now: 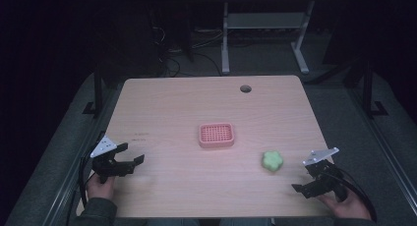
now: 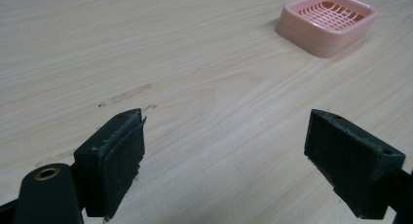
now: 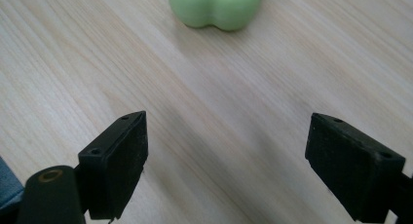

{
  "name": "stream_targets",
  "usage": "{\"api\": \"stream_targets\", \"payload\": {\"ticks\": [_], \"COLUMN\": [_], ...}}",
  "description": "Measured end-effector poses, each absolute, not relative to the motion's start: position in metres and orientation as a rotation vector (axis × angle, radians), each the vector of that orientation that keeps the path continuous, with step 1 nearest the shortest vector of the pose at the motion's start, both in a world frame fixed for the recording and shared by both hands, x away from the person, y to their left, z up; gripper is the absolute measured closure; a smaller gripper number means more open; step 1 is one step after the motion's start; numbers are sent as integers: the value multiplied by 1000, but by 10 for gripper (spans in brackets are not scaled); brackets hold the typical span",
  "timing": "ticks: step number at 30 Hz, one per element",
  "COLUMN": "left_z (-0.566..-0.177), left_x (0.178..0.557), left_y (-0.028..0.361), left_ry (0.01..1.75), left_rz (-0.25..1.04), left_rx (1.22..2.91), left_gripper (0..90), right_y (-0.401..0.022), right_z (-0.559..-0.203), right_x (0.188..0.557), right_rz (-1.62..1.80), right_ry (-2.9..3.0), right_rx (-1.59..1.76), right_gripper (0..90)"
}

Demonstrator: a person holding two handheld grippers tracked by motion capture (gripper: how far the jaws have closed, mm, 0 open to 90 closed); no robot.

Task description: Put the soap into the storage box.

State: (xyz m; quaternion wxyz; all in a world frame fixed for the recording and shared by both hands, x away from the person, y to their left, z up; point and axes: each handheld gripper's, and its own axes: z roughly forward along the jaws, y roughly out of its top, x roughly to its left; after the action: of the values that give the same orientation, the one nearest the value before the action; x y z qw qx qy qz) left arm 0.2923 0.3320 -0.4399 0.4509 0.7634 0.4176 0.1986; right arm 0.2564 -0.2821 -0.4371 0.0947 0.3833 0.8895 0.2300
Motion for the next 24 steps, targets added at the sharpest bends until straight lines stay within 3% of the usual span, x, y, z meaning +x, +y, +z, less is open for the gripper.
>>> {"api": "stream_targets", "payload": {"ticks": [24], "left_z": [-440], "left_x": [293], "left_y": [333], "left_ry": [1033], "left_rz": [496], "left_rx": [1901], "left_gripper": [144], "right_y": [-254], "right_z": [-425], "right_x": [279], "right_rz": [600], "right_ry": [2711], "right_rx": [1056], "right_gripper": [154]}}
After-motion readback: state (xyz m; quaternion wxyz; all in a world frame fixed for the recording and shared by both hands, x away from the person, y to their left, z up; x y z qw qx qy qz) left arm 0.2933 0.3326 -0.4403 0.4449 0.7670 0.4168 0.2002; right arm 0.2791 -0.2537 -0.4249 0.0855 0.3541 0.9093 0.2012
